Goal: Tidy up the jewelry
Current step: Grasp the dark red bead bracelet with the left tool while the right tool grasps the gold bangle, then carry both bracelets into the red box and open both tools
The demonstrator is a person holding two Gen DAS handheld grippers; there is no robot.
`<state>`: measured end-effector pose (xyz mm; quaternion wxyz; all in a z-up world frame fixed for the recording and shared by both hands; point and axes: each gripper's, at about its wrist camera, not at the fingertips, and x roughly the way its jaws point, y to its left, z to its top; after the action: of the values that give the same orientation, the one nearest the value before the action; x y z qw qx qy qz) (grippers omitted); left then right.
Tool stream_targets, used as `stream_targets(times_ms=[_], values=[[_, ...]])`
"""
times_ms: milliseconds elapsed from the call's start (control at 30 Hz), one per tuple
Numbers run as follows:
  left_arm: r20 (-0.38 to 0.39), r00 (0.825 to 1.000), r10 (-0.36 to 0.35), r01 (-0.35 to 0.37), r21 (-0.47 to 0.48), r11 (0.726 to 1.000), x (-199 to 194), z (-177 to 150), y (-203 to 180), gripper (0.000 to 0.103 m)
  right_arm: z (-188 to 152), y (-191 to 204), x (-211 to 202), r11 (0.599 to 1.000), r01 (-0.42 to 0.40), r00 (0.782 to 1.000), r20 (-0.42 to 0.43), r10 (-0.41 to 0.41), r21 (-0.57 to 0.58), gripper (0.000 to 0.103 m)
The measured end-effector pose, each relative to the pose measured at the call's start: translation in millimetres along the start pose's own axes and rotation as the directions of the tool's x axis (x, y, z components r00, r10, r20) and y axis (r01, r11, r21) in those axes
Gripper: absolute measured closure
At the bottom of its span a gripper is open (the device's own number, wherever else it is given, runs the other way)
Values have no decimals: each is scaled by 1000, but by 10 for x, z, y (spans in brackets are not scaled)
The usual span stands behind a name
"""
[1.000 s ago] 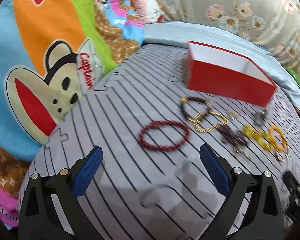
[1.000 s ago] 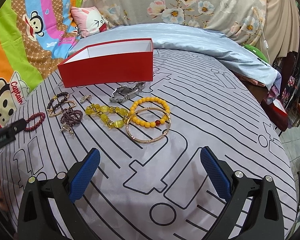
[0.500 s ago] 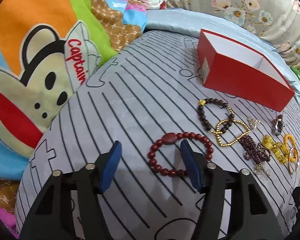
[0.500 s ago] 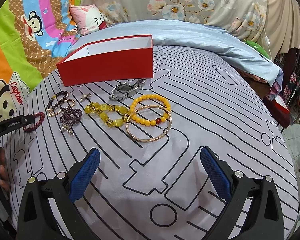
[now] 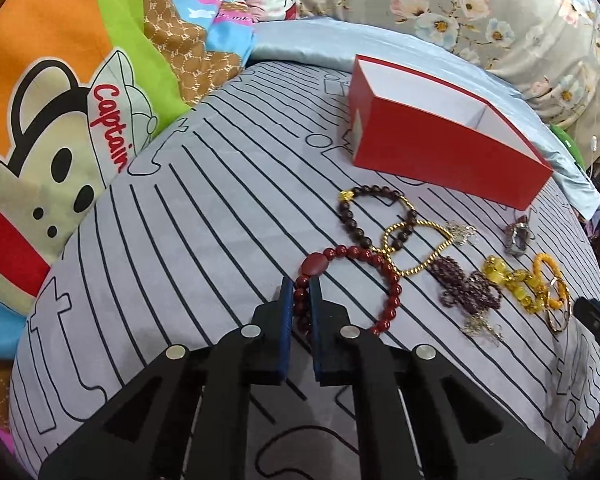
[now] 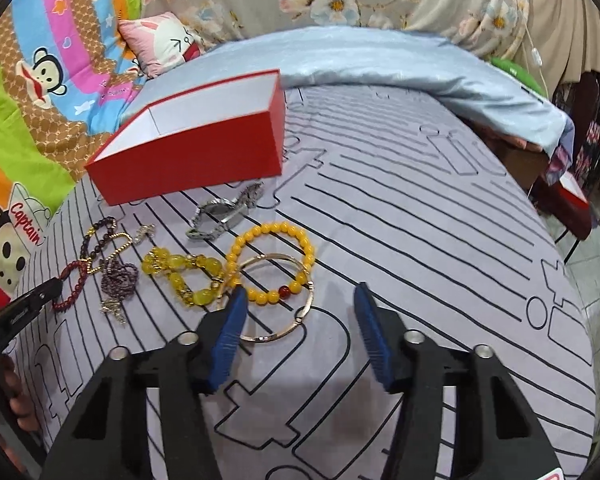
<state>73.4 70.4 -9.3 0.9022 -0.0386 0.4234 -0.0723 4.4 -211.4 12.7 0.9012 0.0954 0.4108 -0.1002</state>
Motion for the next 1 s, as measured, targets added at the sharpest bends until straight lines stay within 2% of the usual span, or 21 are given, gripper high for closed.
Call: stream_targets(times_ms=[100, 200, 267, 333, 400, 700, 800, 867, 1000], values=[[4, 1000, -3, 3, 12, 1000, -21, -22, -52, 95, -6, -55, 68, 1000, -16, 1000, -21, 17, 22, 67], [23, 1000, -11, 11, 26, 1000, -76, -57, -106, 95, -12, -38, 44, 999, -35, 999, -13, 35, 21, 67], [22, 1000, -19, 18, 29, 999, -92, -78, -125, 95, -35, 12, 0, 999, -47, 999, 4, 47, 3, 62], [20, 1000, -22, 22, 33, 999, -97, -86, -143, 95, -36, 59, -5, 998, -54, 999, 6, 54, -12, 39], [21, 1000, -22, 21, 39, 999, -95, -83, -156, 95, -47, 106, -16, 999, -45, 999, 21, 45, -29, 30], [4, 1000, -29, 28, 29, 999, -52, -77, -136, 95, -28, 232, 240, 997, 13, 998, -57, -17, -71, 29], [0, 1000, -29, 29, 33, 999, -40, -78, -144, 95, -29, 258, 247, 996, 25, 998, -56, -30, -86, 34], [-1, 1000, -30, 30, 37, 999, -35, -78, -152, 95, -25, 271, 245, 995, 27, 998, -51, -32, -94, 43], [0, 999, -37, 37, 41, 998, -37, -78, -160, 95, -26, 288, 239, 994, 34, 998, -47, -39, -99, 44]])
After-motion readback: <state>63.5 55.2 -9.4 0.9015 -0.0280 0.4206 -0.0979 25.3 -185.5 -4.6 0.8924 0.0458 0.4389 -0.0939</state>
